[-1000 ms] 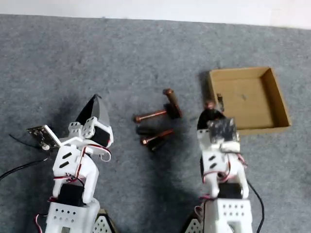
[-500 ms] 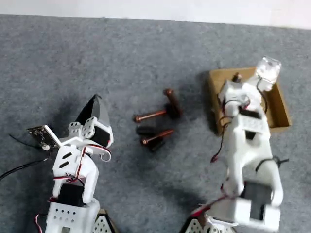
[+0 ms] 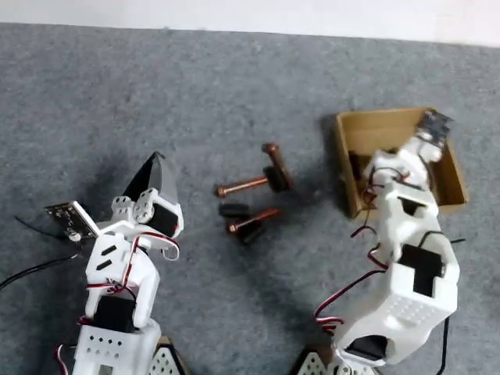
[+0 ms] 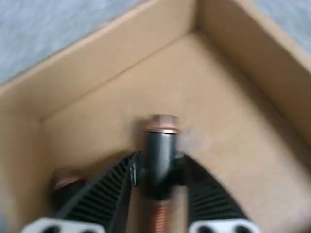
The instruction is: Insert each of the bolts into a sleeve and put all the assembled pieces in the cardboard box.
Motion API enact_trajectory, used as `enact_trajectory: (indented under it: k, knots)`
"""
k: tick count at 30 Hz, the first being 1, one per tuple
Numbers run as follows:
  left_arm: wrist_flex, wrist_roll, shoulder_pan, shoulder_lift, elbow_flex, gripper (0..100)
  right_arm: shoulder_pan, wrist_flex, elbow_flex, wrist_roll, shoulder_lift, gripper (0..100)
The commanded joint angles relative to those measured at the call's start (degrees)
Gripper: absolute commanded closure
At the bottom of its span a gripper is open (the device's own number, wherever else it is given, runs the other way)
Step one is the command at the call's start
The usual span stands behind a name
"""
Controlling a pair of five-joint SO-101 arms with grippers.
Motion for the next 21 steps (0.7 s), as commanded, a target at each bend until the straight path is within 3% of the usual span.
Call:
enact_trajectory:
  k: [1,4,9,15,21]
  knots:
    - [0.18,-0.35,0.84,-0.57,1.45,99,-5.58,1.98,-3.47,6.51,-1.98,71.6]
    - [0.26,-0.35,0.84,-0.57,1.45,99,-6.46,5.32,-3.21,6.07,-5.05,70.7]
    - [0.26,-0.35,0.84,-0.57,1.45,99,-7.16,6.29,5.49,-1.93,-20.70,74.3]
    - [0.26,-0.35,0.57,-0.92,1.45,99,-21.14,6.20,20.00,1.67,-40.31,75.5]
    - [0.26,-0.35,0.48,-1.10,1.45,99,-36.35,6.55,28.79,8.62,-44.79,75.6]
